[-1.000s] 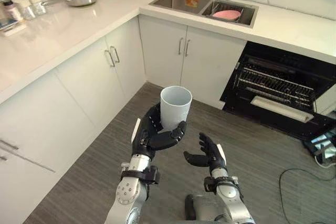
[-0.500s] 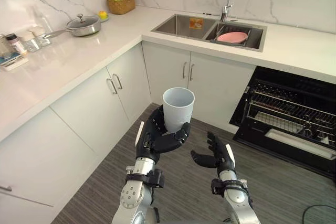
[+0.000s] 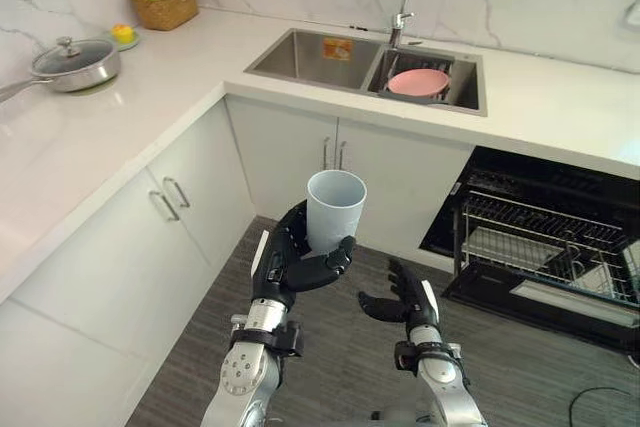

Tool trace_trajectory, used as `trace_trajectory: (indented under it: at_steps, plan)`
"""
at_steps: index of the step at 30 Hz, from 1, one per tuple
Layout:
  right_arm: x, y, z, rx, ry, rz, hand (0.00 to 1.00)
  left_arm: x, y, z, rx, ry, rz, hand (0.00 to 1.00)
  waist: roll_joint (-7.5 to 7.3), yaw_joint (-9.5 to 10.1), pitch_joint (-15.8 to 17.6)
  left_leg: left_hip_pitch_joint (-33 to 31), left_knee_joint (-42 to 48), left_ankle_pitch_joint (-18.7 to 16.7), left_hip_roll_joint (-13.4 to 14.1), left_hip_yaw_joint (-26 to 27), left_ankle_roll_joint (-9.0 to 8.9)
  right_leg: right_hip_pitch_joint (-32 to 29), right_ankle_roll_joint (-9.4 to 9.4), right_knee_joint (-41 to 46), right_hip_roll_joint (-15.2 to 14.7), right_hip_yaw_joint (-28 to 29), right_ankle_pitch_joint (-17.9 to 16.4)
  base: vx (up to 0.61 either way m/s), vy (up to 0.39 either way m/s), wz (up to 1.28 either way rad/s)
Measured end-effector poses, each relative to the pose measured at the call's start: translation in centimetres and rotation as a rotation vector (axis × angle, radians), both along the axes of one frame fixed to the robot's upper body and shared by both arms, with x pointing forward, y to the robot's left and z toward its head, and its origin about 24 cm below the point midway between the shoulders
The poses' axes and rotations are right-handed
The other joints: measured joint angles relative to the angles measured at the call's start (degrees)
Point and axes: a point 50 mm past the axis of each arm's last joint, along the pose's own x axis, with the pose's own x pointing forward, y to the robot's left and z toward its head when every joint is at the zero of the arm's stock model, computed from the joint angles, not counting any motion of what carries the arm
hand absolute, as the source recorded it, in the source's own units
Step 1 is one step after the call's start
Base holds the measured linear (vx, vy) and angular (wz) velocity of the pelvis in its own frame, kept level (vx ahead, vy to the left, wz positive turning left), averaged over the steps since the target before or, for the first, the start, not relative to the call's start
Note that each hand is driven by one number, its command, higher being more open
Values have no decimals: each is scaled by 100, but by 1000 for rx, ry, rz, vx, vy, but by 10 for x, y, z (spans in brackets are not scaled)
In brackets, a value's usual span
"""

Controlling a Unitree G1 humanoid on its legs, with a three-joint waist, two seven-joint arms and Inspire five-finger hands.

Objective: Walk over to the sink, pick up the cup, carry it to the dishwasher, place the cup inside the dishwasher, then close the dishwasher door

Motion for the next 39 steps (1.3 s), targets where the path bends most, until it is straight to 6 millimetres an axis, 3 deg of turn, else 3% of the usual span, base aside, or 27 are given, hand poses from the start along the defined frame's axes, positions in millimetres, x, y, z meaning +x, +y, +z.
trace_trajectory:
  at_steps: [1, 2, 3, 5, 7, 9, 12, 13, 15, 17, 18, 19, 20, 21, 24, 28, 31, 34, 35, 36, 39]
  plan:
    - [1, 0, 1, -1, -6, -1, 90, 0, 0, 0, 1, 1, 0, 30, -25, -9, -17, 62, 10, -35, 31, 55, -63, -24, -31, -410, 33, -130, 122, 373, -189, -39]
    - [1, 0, 4, 2, -21, -6, 90, 0, 2, 0, 6, -2, 2, 30, -176, -46, -69, 190, 43, -161, -36, 84, -256, 36, -293, -1378, 74, -271, 1249, 432, -168, -32]
    - [2, -6, 6, -21, -30, -11, 90, 3, -3, -7, -9, 31, 9, 30, 163, -99, -90, 339, 40, -358, 231, 4, -436, 168, -389, -1331, 338, -319, 1318, 513, -190, -32]
    - [3, -15, 15, -29, -67, -42, 90, 4, -8, -10, -21, 47, 7, 30, 329, -130, -108, 428, 84, -263, 413, -18, -451, 245, -513, -1381, 590, -278, 1154, 404, -154, -36]
    - [-2, -20, 26, -18, -117, -91, 90, 6, -10, -8, -9, 34, 2, 30, 328, -152, -68, 411, 596, -124, 602, -132, -528, 516, -572, -1418, 750, -304, 973, 358, -181, -19]
    - [-9, -24, 43, 21, -191, -143, 90, 5, -11, -7, -21, 32, 12, 30, 341, -133, -12, 59, 2342, 315, 986, -266, -532, 1273, -630, -1785, 947, -242, 846, 284, -126, -17]
    - [-8, -23, 71, 58, -331, -165, 90, 1, -11, 5, -54, -10, 26, 30, 318, -106, 9, -733, 3378, -22, 1190, -236, -383, 1693, -721, -2099, 1036, -136, 692, 183, -44, -20]
    - [-6, -21, 79, 75, -374, -165, 90, -1, -11, 9, -68, -27, 34, 30, 320, -42, 5, -975, 3245, -210, 1145, -217, -260, 1797, -726, -2180, 1054, -13, 672, 159, 15, -35]
    - [-5, -18, 82, 86, -397, -155, 90, -2, -10, 9, -73, -30, 40, 30, 306, 108, 2, -1279, 2528, -351, 919, -360, -203, 1942, -691, -2293, 1044, 239, 648, 194, 69, -58]
    - [-5, -15, 81, 96, -392, -148, 90, -3, -9, 8, -73, -23, 45, 30, 307, 187, 0, -1464, 1863, -361, 613, -785, -265, 2005, -625, -2318, 1004, 443, 611, 225, 157, -59]
    - [-5, -14, 80, 100, -386, -141, 90, -4, -8, 6, -72, -14, 52, 30, 296, 197, 2, -1578, 1320, -322, 321, -1265, -320, 2020, -515, -2291, 936, 596, 554, 242, 240, -67]
    - [-4, -13, 78, 101, -380, -136, 90, -6, -8, 5, -70, -4, 61, 30, 324, 196, -4, -1597, 770, -3, 84, -1694, -405, 2005, -361, -2208, 892, 777, 478, 241, 253, -73]
    - [-3, -12, 76, 102, -371, -133, 90, -7, -7, 3, -68, 5, 66, 30, 341, 215, -19, -1500, 651, 374, 14, -1751, -441, 2002, -232, -2131, 882, 908, 438, 324, 350, -80]
    - [-3, -9, 72, 109, -349, -127, 90, -8, -5, -1, -54, 22, 69, 30, 292, 204, -92, -1378, 629, 569, -73, -1609, -347, 2030, -100, -2063, 791, 1105, 340, 341, 356, -60]
    - [0, 0, 75, 164, -363, -133, 90, -7, -5, -2, -40, 27, 65, 30, 22, 135, -137, -1342, 669, 435, -329, -1261, -160, 1959, 111, -2036, 471, 1426, 223, 233, 241, -45]
    - [3, 7, 80, 188, -382, -96, 90, -7, -6, -3, -29, 30, 53, 30, 5, 160, -133, -962, 637, 98, -391, -756, 5, 1713, 296, -1363, 342, 1633, 126, 153, 199, -73]
    - [14, 16, 85, 200, -407, -53, 90, -5, -1, -4, 14, 22, 54, 30, -14, 114, -127, -623, 311, 24, -372, -268, 74, 1276, 393, -689, 134, 1018, 208, 48, 94, -77]
    - [23, 21, 85, 200, -413, -11, 90, 2, 2, -10, 38, 38, 66, 30, 51, 0, -90, -449, 90, 21, -195, 93, 67, 931, 85, -991, 132, 127, 57, 18, -6, -61]
    - [23, 20, 85, 198, -413, -8, 90, 3, 2, -11, 40, 41, 68, 30, -5, -6, -122, -432, 94, 22, -192, 132, 50, 945, 19, -1314, 192, 20, 236, 64, -40, -24]
    - [23, 20, 86, 195, -417, -6, 90, 4, 1, -12, 42, 47, 67, 30, 39, -64, -114, -424, 121, -26, -199, 69, -45, 1009, 18, -1520, 261, 18, 613, 114, -48, -8]
    - [19, 9, 82, 144, -403, -3, 90, 4, -4, -16, 25, 64, 65, 30, 273, -111, -93, -368, 138, -52, 41, -141, -91, 1327, -76, -2059, 560, 42, 806, 132, -69, -18]
